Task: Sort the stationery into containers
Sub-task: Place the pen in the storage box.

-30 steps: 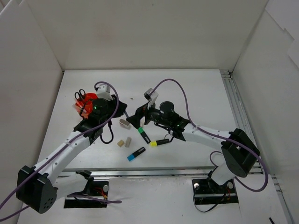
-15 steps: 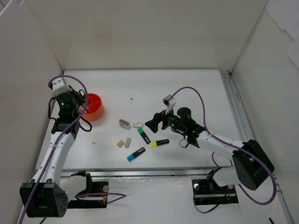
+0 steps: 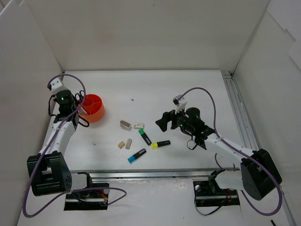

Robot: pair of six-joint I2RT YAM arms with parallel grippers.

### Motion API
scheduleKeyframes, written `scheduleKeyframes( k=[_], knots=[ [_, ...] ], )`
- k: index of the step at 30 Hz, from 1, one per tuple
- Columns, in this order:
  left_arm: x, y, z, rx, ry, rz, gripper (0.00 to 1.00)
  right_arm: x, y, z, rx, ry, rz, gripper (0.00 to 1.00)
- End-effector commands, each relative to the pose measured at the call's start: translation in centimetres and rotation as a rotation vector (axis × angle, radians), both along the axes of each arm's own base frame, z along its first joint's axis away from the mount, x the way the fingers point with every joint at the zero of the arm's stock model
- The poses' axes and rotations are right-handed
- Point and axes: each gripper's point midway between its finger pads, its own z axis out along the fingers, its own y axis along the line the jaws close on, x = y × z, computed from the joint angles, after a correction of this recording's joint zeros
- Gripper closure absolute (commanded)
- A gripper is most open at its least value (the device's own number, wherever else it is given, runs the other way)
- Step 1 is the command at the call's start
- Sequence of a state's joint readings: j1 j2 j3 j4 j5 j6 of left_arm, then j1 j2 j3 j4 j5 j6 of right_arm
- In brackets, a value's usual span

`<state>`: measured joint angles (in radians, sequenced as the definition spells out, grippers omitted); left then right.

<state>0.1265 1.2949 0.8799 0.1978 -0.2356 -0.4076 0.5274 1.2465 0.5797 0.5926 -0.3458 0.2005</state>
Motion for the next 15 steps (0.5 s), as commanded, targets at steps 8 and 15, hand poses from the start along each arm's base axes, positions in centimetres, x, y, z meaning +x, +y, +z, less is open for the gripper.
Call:
scheduleKeyframes(
  k=[8, 15],
  knots=[
    [2.6, 0.4, 2.0, -0.06, -0.144, 0.016, 1.0, 0.5, -2.3, 1.5, -0.043, -0.064, -0.076, 0.02],
    [2.1, 0.1, 0.2, -0.111, -0.094, 0.028, 0.63, -0.1, -3.2, 1.3, -0.048, -0.068, -0.105, 0.02]
  ],
)
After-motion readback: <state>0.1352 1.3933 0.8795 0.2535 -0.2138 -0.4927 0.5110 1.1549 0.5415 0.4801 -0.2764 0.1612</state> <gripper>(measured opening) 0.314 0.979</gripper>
